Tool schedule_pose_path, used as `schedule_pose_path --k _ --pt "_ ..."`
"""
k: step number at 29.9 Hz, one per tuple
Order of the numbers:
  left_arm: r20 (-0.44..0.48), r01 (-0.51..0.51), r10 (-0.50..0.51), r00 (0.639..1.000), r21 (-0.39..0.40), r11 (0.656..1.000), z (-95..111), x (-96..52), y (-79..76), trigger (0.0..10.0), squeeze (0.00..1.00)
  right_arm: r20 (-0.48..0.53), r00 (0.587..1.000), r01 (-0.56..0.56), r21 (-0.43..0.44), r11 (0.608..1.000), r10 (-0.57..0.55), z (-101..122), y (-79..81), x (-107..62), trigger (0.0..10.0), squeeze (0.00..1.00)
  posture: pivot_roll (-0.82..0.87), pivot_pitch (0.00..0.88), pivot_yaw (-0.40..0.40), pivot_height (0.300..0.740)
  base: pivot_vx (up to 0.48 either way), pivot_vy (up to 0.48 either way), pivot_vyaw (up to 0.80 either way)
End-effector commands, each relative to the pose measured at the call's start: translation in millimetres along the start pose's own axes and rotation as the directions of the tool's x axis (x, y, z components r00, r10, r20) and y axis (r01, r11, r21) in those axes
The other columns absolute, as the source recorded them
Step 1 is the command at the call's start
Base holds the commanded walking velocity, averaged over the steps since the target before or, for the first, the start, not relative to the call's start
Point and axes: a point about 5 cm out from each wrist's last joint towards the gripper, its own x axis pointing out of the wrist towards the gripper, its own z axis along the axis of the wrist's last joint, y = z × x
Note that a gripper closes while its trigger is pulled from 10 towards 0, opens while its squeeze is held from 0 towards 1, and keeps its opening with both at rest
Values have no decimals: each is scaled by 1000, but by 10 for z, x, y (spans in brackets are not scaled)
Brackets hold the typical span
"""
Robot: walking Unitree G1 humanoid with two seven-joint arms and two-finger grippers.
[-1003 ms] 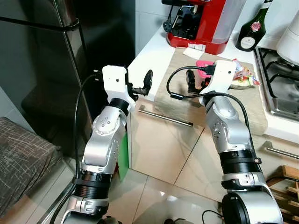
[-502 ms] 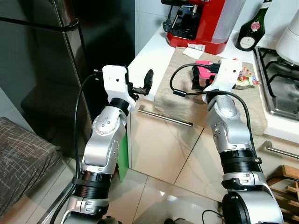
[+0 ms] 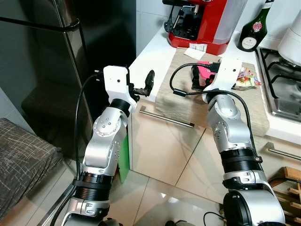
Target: Restocking fridge
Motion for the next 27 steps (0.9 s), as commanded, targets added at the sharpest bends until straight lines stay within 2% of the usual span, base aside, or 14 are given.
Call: schedule_pose_path --k 1,14,16,19,22,27 --pt "-2 18 -18 1000 1 1000 16 -7 -29 10000 0 -3 1000 14 11 1000 -14 33 11 36 10000 0 41 0 -16 740 0 0 0" --pt "-12 52 -52 999 -18 998 -3 -23 -67 10000 0 -31 998 60 19 998 -59 -4 -45 58 10000 0 41 0 -15 740 0 0 0" --pt "-1 96 -96 995 -43 994 4 -42 -110 10000 0 -41 997 64 27 998 -63 -18 -49 59 10000 0 41 0 -15 740 0 0 0" --pt "5 123 -123 992 -37 992 15 -48 -138 10000 0 -55 997 59 33 998 -57 -33 -48 63 10000 0 41 0 -15 740 0 0 0" --pt "12 291 -291 957 -24 956 26 -92 -289 10000 0 -90 995 51 40 998 -48 -80 -41 72 10000 0 41 0 -18 740 0 0 0" --pt "-4 381 -381 925 18 924 24 -119 -331 10000 0 -77 996 58 46 997 -55 -56 -44 76 10000 0 43 0 -20 740 0 0 0"
